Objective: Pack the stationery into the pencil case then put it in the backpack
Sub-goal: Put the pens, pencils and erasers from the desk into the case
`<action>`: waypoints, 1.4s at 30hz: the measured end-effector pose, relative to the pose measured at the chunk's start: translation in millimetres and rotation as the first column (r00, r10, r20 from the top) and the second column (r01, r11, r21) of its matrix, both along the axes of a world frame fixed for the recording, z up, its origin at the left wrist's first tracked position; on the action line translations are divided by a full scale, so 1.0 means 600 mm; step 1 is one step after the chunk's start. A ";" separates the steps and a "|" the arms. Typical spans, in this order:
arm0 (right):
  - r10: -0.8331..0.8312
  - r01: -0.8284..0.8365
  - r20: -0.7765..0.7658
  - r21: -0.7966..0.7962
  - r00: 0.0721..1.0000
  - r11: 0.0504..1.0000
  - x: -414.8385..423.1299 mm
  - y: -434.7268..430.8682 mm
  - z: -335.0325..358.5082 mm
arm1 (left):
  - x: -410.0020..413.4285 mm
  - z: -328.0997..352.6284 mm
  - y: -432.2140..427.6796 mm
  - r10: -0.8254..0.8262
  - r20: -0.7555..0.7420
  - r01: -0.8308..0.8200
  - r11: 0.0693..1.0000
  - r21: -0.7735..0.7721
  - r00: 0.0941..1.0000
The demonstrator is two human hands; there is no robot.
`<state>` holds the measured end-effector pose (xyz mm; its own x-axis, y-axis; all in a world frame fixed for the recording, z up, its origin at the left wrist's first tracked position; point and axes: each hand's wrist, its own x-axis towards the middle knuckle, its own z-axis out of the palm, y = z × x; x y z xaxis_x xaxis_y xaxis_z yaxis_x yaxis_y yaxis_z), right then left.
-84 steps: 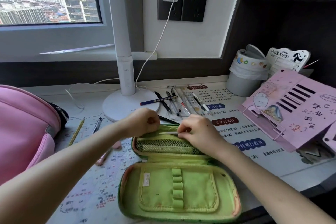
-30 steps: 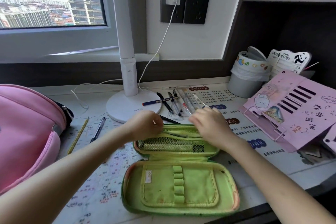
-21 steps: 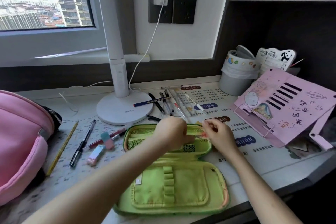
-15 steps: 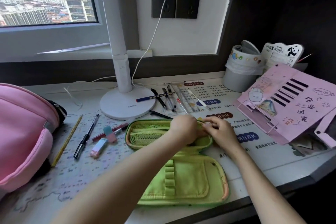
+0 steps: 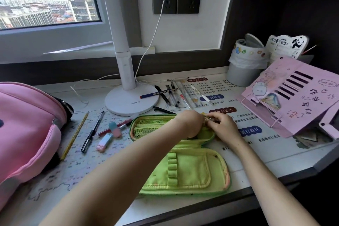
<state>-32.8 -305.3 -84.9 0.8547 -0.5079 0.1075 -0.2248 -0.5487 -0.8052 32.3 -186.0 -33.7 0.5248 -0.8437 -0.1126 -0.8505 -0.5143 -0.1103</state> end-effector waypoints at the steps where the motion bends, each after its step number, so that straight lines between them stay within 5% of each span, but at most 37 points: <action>1: -0.002 0.002 -0.005 0.003 1.000 1.000 0.000 0.000 -0.001 | 0.000 0.001 -0.004 -0.004 -0.013 0.004 1.000 0.012 1.000; 9: -0.001 0.001 0.003 0.035 1.000 0.999 0.003 -0.002 -0.004 | 0.012 0.005 0.002 -0.040 -0.199 0.011 0.990 -0.144 0.979; 15: 0.004 -0.006 0.036 0.073 0.999 0.997 0.003 -0.003 -0.002 | -0.014 0.006 -0.010 -0.012 0.022 0.013 0.999 -0.035 1.000; 20: 0.021 -0.024 0.038 0.072 0.999 0.997 0.004 -0.007 -0.004 | -0.022 0.026 -0.001 0.100 0.059 -0.081 0.960 -0.268 0.993; 26: 0.020 -0.022 0.072 0.033 0.997 0.999 0.002 -0.004 -0.005 | 0.010 0.028 0.078 0.277 -0.231 -0.356 0.811 -0.465 0.933; 33: 0.044 -0.042 0.057 -0.045 0.997 0.998 0.003 -0.001 -0.004 | 0.029 0.019 0.119 0.273 -0.357 -0.423 0.780 -0.461 0.893; 42: 0.053 -0.049 0.061 -0.075 0.997 0.996 0.003 0.002 -0.001 | 0.012 0.015 0.071 0.179 -0.123 -0.209 0.926 -0.316 0.976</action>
<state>-31.1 -303.9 -85.4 0.8697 -0.4525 0.1970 -0.1455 -0.6166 -0.7737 39.4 -143.5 -24.7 0.6823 -0.7248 0.0959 -0.7291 -0.6648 0.1630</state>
